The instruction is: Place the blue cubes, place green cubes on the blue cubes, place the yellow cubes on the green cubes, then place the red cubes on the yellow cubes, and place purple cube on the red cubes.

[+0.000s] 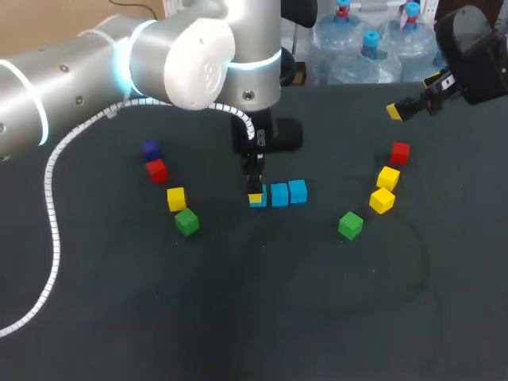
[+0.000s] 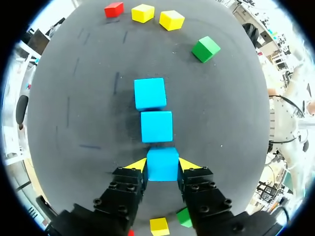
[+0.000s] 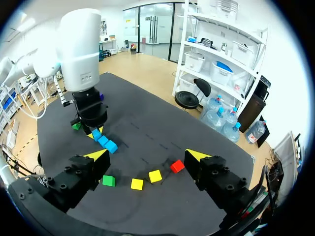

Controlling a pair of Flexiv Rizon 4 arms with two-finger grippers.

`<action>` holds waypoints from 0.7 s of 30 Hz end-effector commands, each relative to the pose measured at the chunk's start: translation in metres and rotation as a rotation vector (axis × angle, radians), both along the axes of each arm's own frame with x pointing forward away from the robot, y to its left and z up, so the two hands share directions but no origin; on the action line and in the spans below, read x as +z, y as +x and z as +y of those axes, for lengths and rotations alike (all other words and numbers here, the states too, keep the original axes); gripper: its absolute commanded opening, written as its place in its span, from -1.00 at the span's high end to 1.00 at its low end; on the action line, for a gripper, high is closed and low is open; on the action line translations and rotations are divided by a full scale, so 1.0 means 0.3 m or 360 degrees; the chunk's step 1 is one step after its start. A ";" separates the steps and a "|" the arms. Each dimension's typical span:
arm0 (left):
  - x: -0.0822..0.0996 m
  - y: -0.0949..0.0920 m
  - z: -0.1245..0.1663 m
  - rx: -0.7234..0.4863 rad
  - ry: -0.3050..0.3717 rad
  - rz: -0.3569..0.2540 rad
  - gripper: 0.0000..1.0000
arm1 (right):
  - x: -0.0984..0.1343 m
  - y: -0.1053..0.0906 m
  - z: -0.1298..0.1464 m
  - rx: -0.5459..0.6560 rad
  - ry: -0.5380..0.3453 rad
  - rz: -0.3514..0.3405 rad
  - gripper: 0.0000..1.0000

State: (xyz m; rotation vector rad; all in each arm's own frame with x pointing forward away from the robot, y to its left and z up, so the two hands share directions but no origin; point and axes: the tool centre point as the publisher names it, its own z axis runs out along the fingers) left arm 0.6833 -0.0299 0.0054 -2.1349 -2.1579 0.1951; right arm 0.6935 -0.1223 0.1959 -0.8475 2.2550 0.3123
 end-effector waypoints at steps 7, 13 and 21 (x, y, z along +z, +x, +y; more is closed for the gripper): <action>-0.009 -0.009 0.001 0.0011 0.0004 -0.0018 1.00 | -0.004 -0.006 0.005 -0.0014 -0.0005 -0.0012 -1.00; -0.014 -0.007 -0.002 0.0026 -0.0013 -0.0030 1.00 | -0.004 -0.006 0.005 -0.0014 -0.0005 -0.0012 -1.00; -0.023 -0.004 0.001 0.0048 -0.0018 -0.0045 1.00 | -0.004 -0.006 0.005 -0.0014 -0.0005 -0.0012 -1.00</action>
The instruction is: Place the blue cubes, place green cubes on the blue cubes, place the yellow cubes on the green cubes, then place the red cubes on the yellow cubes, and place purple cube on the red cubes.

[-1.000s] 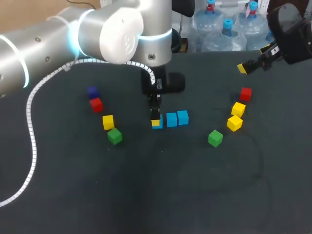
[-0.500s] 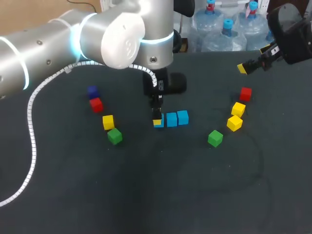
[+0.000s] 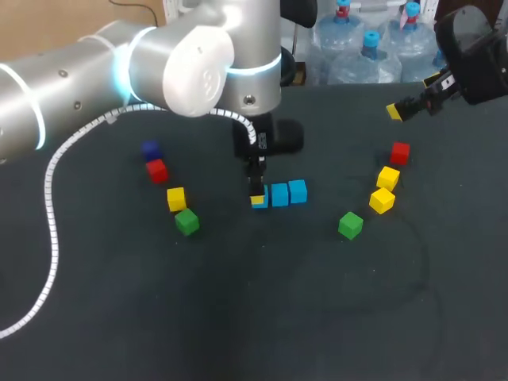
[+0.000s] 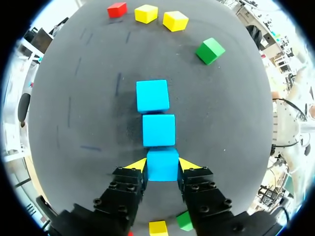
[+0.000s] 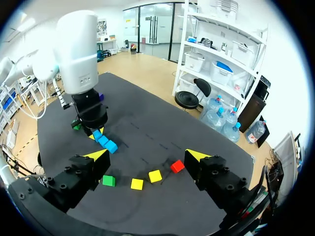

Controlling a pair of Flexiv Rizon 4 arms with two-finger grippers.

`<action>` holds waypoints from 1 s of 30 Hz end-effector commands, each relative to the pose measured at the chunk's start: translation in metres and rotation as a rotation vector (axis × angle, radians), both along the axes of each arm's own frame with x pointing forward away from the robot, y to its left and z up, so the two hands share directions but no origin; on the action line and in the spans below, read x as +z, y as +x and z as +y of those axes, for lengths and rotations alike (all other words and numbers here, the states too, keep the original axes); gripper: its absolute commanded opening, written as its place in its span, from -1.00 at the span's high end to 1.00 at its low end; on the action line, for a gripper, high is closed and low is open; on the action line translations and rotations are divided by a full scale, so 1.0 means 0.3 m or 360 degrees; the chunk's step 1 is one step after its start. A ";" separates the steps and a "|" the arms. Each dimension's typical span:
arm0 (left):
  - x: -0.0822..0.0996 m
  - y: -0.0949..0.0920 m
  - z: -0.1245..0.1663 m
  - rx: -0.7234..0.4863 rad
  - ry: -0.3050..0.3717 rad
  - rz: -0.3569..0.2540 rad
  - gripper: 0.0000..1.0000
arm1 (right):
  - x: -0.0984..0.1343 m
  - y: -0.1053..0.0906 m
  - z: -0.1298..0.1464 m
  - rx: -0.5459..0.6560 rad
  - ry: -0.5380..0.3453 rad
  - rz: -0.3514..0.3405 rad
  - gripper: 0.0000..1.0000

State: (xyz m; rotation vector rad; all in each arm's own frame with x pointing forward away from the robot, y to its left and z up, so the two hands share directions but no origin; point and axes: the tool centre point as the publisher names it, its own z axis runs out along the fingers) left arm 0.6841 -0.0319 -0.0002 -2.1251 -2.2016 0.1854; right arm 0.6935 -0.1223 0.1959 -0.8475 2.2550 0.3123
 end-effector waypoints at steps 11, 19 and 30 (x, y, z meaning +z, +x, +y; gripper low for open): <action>-0.017 -0.004 0.010 0.0024 -0.0025 -0.0056 1.00 | -0.004 -0.006 0.005 -0.0014 -0.0005 -0.0012 -1.00; -0.017 -0.002 0.010 0.0019 -0.0023 -0.0095 1.00 | -0.004 -0.006 0.005 -0.0014 -0.0005 -0.0012 -1.00; -0.026 0.001 0.007 0.0010 -0.0021 -0.0158 1.00 | -0.004 -0.006 0.005 -0.0014 -0.0005 -0.0012 -1.00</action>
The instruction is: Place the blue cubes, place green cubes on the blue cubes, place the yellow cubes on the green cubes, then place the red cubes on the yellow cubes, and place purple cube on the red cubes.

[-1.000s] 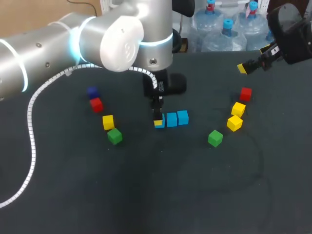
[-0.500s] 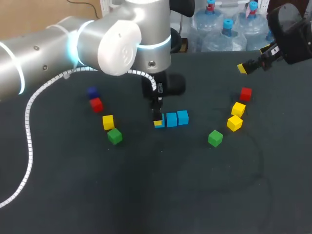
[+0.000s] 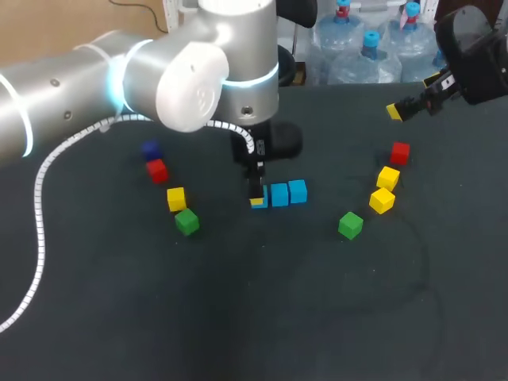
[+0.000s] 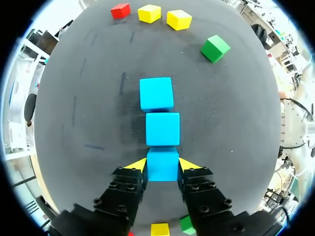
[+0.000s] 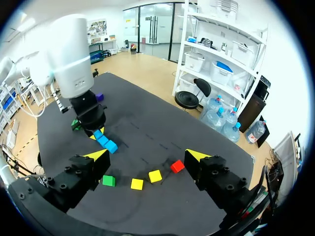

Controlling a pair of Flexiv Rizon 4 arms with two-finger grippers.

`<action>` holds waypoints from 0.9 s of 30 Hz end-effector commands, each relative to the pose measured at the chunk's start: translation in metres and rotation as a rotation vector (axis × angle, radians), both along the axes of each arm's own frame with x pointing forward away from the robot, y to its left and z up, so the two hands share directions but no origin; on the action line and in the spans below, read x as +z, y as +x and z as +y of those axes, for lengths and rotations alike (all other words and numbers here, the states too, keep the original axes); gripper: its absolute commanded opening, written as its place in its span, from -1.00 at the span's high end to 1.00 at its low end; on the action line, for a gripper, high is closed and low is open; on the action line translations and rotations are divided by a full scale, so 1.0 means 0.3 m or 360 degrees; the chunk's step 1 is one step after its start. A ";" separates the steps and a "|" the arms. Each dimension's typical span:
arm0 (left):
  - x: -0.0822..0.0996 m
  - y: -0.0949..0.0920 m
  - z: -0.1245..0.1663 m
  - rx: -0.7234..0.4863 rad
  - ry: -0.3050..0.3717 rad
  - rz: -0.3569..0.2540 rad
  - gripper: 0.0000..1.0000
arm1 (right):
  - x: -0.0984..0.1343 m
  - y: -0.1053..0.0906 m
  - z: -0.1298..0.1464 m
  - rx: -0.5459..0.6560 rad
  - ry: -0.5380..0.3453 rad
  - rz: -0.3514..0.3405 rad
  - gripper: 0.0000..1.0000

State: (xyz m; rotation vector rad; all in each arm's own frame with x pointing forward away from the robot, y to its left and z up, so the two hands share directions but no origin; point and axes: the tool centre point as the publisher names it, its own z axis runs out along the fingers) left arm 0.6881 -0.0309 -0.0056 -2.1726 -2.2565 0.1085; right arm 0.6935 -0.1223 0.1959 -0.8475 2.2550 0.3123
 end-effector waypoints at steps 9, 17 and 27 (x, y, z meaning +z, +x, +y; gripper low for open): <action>-0.009 -0.003 -0.002 -0.0023 -0.0011 -0.0033 1.00 | -0.004 -0.006 0.005 -0.0014 -0.0005 -0.0012 -1.00; -0.011 0.001 -0.005 -0.0029 -0.0016 -0.0026 1.00 | -0.004 -0.006 0.005 -0.0014 -0.0005 -0.0012 -1.00; -0.018 0.008 -0.009 -0.0024 -0.0019 -0.0018 1.00 | -0.004 -0.006 0.005 -0.0014 -0.0005 -0.0012 -1.00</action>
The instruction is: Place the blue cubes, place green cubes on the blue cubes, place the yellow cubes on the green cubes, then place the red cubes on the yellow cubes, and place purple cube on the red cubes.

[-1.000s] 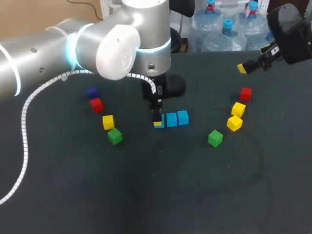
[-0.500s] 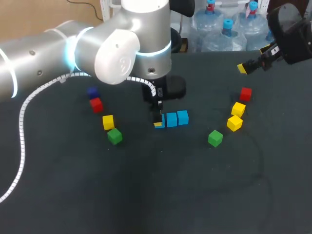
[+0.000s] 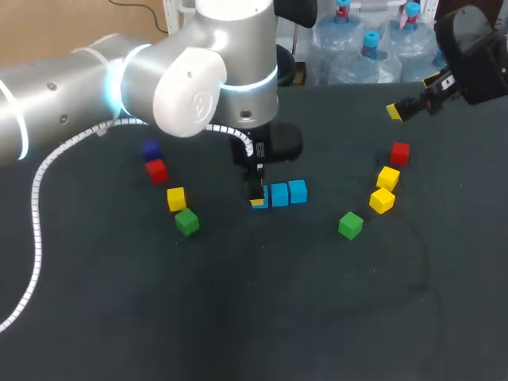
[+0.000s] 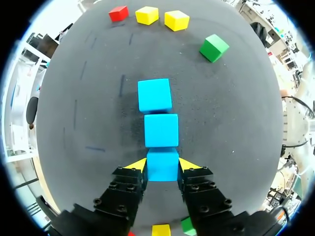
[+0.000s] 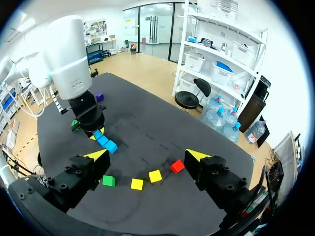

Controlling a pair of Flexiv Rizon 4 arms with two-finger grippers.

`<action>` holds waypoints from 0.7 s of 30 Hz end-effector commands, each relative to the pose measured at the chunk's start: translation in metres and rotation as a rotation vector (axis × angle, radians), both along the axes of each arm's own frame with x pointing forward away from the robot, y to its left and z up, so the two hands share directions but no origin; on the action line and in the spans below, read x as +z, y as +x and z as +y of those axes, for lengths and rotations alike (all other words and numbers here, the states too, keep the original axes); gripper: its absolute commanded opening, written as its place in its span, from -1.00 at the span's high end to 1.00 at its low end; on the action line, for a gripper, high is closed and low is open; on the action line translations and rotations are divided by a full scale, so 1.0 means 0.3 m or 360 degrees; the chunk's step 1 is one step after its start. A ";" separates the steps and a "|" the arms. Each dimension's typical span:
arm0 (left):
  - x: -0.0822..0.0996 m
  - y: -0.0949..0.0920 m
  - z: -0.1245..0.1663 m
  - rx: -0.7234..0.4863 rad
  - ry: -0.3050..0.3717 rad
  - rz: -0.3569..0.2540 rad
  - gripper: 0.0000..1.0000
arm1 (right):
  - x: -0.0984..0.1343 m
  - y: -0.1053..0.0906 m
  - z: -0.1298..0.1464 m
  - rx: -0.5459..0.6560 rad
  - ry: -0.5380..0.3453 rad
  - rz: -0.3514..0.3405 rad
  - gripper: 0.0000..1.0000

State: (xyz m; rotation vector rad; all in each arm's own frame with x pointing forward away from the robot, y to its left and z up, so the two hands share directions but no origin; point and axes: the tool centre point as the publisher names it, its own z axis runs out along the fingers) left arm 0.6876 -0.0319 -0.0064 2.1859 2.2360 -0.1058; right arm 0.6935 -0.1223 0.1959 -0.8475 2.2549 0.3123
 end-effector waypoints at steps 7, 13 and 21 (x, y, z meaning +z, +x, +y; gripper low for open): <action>-0.010 0.011 -0.011 -0.0005 -0.0005 0.0001 1.00 | -0.004 -0.006 0.005 -0.0014 -0.0005 -0.0012 -1.00; 0.000 0.009 -0.010 -0.0004 -0.0005 -0.0006 1.00 | -0.004 -0.006 0.005 -0.0014 -0.0005 -0.0012 -1.00; -0.006 0.008 -0.009 -0.0010 -0.0005 0.0007 1.00 | -0.004 -0.006 0.005 -0.0014 -0.0005 -0.0012 -1.00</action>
